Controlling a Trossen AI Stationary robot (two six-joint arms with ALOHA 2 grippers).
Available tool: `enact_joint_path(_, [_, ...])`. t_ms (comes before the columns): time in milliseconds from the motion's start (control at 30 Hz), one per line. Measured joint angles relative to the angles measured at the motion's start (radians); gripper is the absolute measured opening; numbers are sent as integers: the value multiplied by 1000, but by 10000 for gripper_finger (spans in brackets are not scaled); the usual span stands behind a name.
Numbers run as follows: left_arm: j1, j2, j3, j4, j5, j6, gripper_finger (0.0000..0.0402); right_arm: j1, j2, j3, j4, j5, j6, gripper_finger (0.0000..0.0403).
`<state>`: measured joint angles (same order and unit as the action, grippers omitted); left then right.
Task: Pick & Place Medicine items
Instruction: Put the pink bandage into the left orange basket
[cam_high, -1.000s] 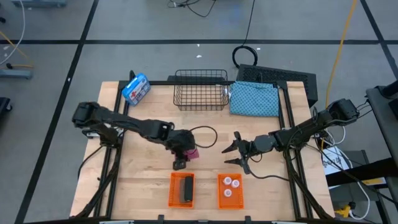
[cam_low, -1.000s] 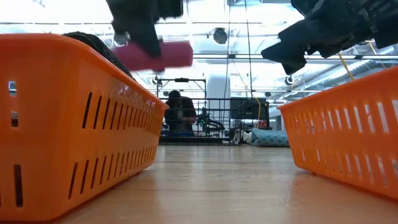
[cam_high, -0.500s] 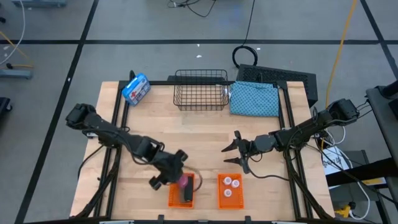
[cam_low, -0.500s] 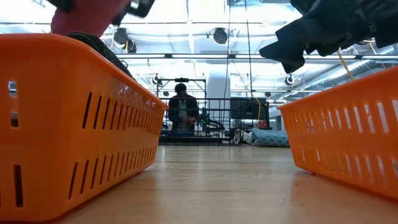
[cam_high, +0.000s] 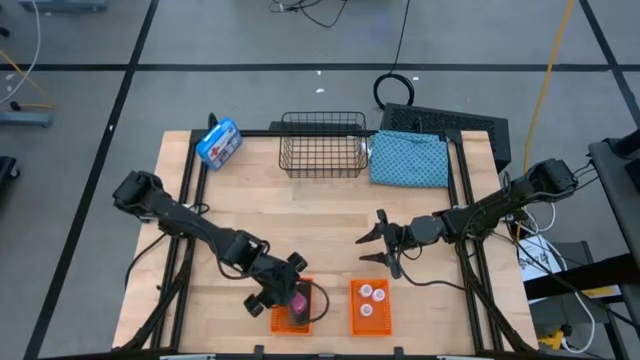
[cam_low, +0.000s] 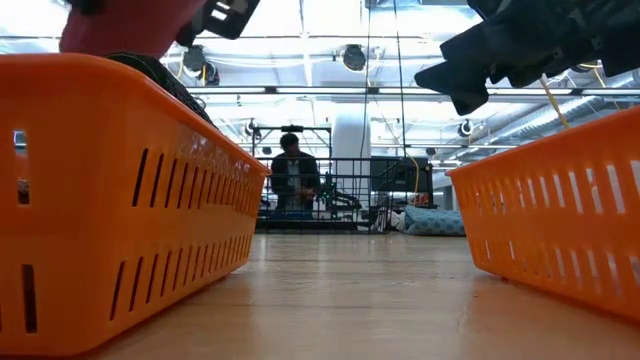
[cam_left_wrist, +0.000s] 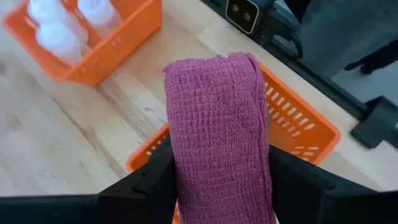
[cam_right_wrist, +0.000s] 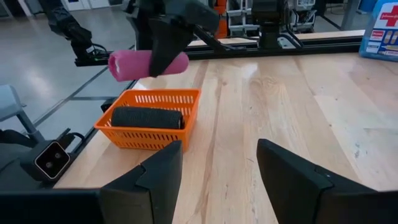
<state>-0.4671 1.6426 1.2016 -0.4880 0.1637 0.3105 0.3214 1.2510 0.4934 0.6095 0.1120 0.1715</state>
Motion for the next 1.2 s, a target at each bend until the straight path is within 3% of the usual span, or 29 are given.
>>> enact_joint_path(267, [-37, 9, 0, 25, -7, -404, 214, 0, 0, 0, 3, -2, 0, 196])
enact_joint_path(467, [-83, 9, 0, 23, -32, -1054, 214, 1, 0, 0, -25, -3, 39, 196])
enact_joint_path(667, [-99, 9, 0, 10, -228, -1593, 214, 1, 0, 0, -23, 14, 94, 196])
enact_joint_path(933, [-116, 16, 0, -22, -328, -1847, 214, -7, 0, 0, 28, 123, 104, 196])
enact_joint_path(1200, [-207, 97, 0, -17, -515, -2139, 214, -6, 0, 0, 52, 123, 105, 196])
